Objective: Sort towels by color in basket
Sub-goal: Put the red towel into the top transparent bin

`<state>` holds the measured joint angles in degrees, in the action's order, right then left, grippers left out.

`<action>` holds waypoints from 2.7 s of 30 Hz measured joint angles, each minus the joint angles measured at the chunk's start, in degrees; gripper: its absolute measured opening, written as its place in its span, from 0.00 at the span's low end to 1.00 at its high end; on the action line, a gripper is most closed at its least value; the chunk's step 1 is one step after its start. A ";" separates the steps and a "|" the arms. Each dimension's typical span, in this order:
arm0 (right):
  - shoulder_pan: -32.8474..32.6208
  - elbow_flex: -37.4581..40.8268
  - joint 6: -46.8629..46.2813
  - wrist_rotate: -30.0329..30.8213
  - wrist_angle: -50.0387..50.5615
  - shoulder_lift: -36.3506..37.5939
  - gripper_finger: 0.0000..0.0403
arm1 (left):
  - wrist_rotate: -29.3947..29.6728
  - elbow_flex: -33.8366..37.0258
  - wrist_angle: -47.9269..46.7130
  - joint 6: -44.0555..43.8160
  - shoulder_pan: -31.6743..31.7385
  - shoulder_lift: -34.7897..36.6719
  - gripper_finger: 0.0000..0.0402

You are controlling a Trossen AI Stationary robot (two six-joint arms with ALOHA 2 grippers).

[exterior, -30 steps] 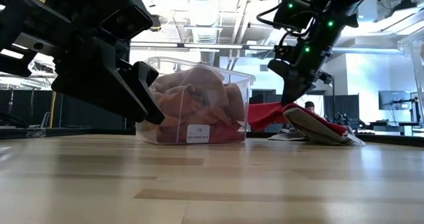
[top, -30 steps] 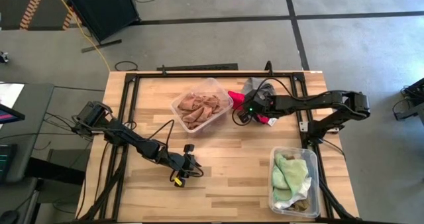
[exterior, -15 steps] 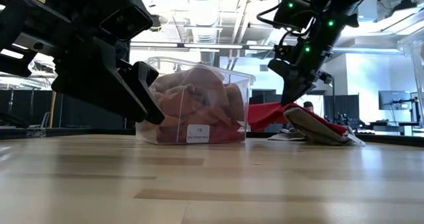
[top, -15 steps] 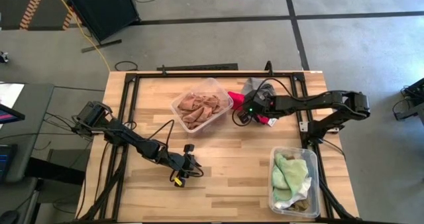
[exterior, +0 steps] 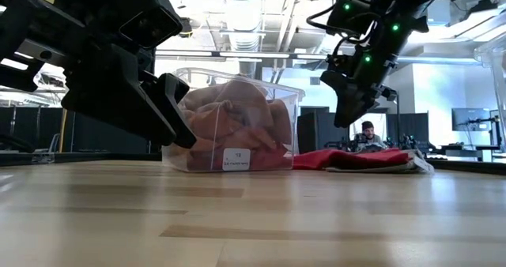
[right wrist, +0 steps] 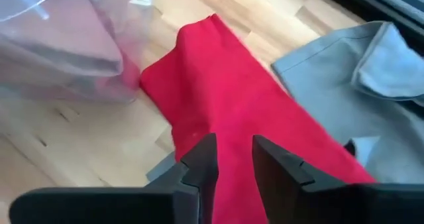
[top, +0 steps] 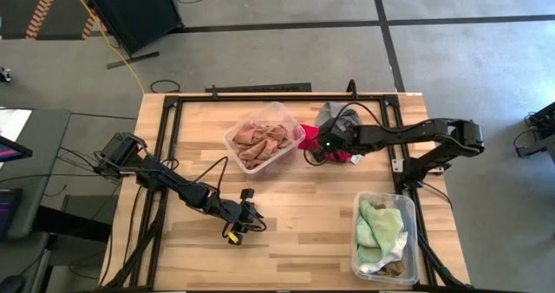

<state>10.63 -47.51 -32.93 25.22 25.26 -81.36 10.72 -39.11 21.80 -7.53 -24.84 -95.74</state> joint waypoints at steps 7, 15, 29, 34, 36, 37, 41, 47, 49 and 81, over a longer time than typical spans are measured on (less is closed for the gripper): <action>-2.46 -0.01 0.28 -2.73 0.02 -4.76 0.39 | 0.00 0.00 0.04 -0.12 -0.13 0.00 0.35; -4.28 0.01 1.32 -3.00 -0.65 -10.74 0.58 | -0.02 0.00 0.31 -0.22 -0.31 0.00 0.35; -0.96 0.01 0.00 0.61 -0.31 -11.76 0.46 | -0.02 0.00 0.44 0.37 -0.31 0.00 0.35; -0.24 0.01 0.00 0.49 -0.61 -11.77 0.30 | 0.00 0.00 0.44 0.39 -0.31 0.02 0.35; 0.04 0.01 0.02 0.45 -0.61 -11.77 0.24 | -0.01 0.00 0.42 0.39 -0.31 0.00 0.35; 0.05 0.01 0.00 0.41 -0.60 -11.77 0.22 | 0.00 0.00 0.42 0.41 -0.31 0.00 0.35; 0.07 0.01 -0.02 0.41 -0.52 -11.77 0.10 | 0.00 0.00 0.44 0.39 -0.31 0.00 0.35; 0.05 0.01 -0.02 0.41 -0.44 -11.70 0.04 | 0.00 0.00 0.42 0.32 -0.31 0.00 0.35; 0.05 -0.07 -0.04 0.44 -0.15 -11.44 0.04 | 0.00 0.00 0.43 0.28 -0.31 0.00 0.35; -12.25 -3.91 35.16 20.63 -33.90 13.27 0.04 | 0.00 0.00 -0.13 -0.12 -0.31 0.01 0.35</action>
<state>-1.62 -51.42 2.23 45.85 -8.64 -68.09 10.72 -39.11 21.67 -7.65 -25.15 -95.73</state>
